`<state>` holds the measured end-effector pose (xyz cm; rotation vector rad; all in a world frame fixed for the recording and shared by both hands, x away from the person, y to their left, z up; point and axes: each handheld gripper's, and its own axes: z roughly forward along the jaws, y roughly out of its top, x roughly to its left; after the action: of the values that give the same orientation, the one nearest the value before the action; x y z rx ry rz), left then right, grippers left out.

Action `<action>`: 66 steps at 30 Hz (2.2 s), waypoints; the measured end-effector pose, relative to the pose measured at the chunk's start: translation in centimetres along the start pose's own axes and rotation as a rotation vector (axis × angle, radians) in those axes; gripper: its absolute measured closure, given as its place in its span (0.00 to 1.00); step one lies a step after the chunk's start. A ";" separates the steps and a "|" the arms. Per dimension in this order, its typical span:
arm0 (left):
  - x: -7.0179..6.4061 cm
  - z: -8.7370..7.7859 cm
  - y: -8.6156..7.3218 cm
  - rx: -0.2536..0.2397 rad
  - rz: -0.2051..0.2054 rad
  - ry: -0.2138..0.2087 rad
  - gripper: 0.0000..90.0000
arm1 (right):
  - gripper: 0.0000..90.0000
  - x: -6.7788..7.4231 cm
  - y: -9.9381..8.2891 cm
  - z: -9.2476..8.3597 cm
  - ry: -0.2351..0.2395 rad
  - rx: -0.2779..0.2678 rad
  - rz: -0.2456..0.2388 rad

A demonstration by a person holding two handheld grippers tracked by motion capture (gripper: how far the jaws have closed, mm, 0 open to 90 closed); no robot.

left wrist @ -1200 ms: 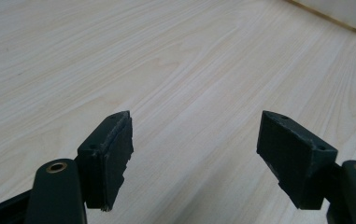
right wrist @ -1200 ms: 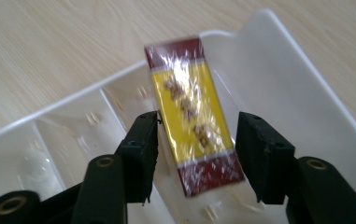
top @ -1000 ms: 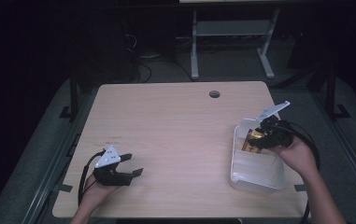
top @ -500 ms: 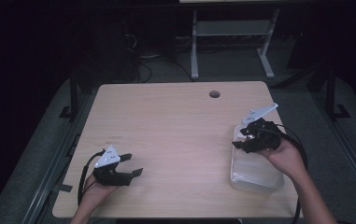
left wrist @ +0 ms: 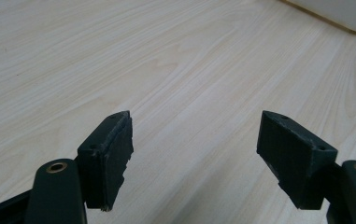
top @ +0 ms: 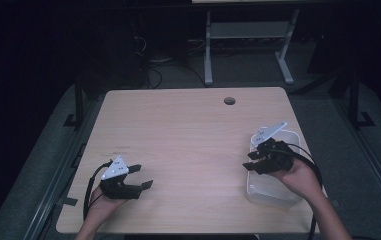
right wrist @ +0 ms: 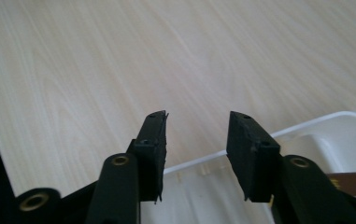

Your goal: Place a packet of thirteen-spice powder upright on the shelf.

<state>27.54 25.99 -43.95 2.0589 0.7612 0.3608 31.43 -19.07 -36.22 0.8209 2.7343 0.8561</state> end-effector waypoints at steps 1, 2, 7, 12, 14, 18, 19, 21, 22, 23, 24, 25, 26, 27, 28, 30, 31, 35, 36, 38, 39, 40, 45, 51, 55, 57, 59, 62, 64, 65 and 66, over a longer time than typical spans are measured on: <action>0.0 0.0 0.0 0.000 0.000 0.000 0.29 | 0.67 0.2 -0.1 0.2 0.006 0.003 0.000; 0.0 0.0 0.0 -0.001 -0.001 0.000 0.29 | 0.67 0.2 -0.1 0.2 0.006 0.003 0.000; 0.0 0.1 0.0 -0.001 -0.005 -0.002 0.29 | 0.75 1.4 -0.5 0.8 0.044 0.020 -0.024; -0.1 0.1 0.0 0.002 -0.001 -0.003 0.29 | 0.81 2.8 -0.9 1.1 0.074 0.036 -0.049; -0.1 0.1 0.0 0.004 0.000 -0.003 0.29 | 0.84 3.3 -1.2 1.3 0.085 0.050 -0.057; -0.1 0.1 0.0 0.004 -0.002 -0.004 0.29 | 0.90 4.2 -2.0 1.5 0.113 0.079 -0.070; -0.1 0.1 0.0 0.004 -0.001 -0.004 0.29 | 0.90 4.2 -2.0 1.5 0.113 0.079 -0.070; -0.1 0.2 0.0 0.003 -0.002 -0.005 0.30 | 0.91 4.5 -2.2 1.5 0.118 0.093 -0.080; -0.1 0.2 0.0 0.003 -0.002 -0.006 0.30 | 0.93 4.7 -2.4 1.5 0.120 0.102 -0.086; -0.1 0.2 0.0 0.004 -0.001 -0.006 0.30 | 0.93 4.7 -2.4 1.5 0.120 0.102 -0.086; -0.1 0.2 0.0 0.004 -0.002 -0.006 0.30 | 0.93 4.7 -2.6 1.5 0.123 0.109 -0.090; -0.2 0.3 0.0 0.006 -0.001 -0.007 0.30 | 0.94 4.8 -2.8 1.5 0.125 0.120 -0.090; -0.2 0.3 0.1 0.008 0.000 -0.006 0.30 | 0.95 4.8 -2.9 1.4 0.129 0.121 -0.092; -0.2 0.3 0.1 0.008 0.000 -0.006 0.30 | 0.96 4.8 -3.0 1.4 0.132 0.121 -0.094; -0.2 0.3 0.1 0.008 0.000 -0.006 0.30 | 0.96 4.8 -3.0 1.4 0.132 0.121 -0.094; -0.2 0.4 0.1 0.009 0.002 -0.008 0.30 | 0.96 4.8 -3.1 1.2 0.133 0.127 -0.096; -0.2 0.4 0.1 0.009 0.002 -0.008 0.30 | 0.96 4.8 -3.1 1.2 0.133 0.127 -0.096; -0.2 0.4 0.0 0.008 -0.001 -0.008 0.30 | 0.96 4.8 -3.4 0.9 0.139 0.142 -0.100; -0.2 0.4 0.0 0.009 0.001 -0.008 0.30 | 0.96 4.8 -3.5 0.9 0.141 0.144 -0.102; -0.2 0.4 0.0 0.010 0.001 -0.009 0.30 | 0.96 4.7 -3.6 0.8 0.143 0.148 -0.105; -0.2 0.4 0.0 0.010 0.002 -0.010 0.30 | 0.96 4.7 -3.8 0.7 0.145 0.150 -0.100; -0.2 0.4 0.0 0.011 0.003 -0.010 0.30 | 0.96 4.7 -3.8 0.7 0.145 0.150 -0.100; -0.2 0.4 0.0 0.012 0.003 -0.009 0.30 | 0.96 4.7 -4.2 0.4 0.148 0.151 -0.093; -0.2 0.4 0.0 0.014 0.004 -0.009 0.30 | 0.96 4.6 -4.6 0.2 0.151 0.153 -0.089; -0.2 0.5 0.0 0.014 0.004 -0.009 0.30 | 0.93 4.6 -4.6 0.2 0.153 0.139 -0.081; -0.2 0.4 0.0 0.013 0.003 -0.009 0.29 | 0.90 4.8 -4.2 0.2 0.155 0.119 -0.079; -0.2 0.4 0.0 0.013 0.004 -0.009 0.30 | 0.88 4.9 -4.1 0.3 0.156 0.114 -0.079; -0.2 0.4 0.0 0.012 0.002 -0.010 0.30 | 0.83 5.3 -3.0 0.7 0.157 0.080 -0.079; -0.2 0.3 0.0 0.009 -0.001 -0.011 0.30 | 0.79 5.4 -2.5 0.9 0.160 0.059 -0.075; -0.2 0.3 0.0 0.009 -0.001 -0.011 0.29 | 0.79 5.4 -2.3 1.0 0.160 0.051 -0.073; -0.2 0.3 0.0 0.010 -0.001 -0.012 0.29 | 0.78 5.5 -2.0 1.2 0.162 0.040 -0.074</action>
<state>27.54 25.67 -44.16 2.0679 0.7582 0.3446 26.27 -16.84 -38.28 0.6801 2.9103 0.8919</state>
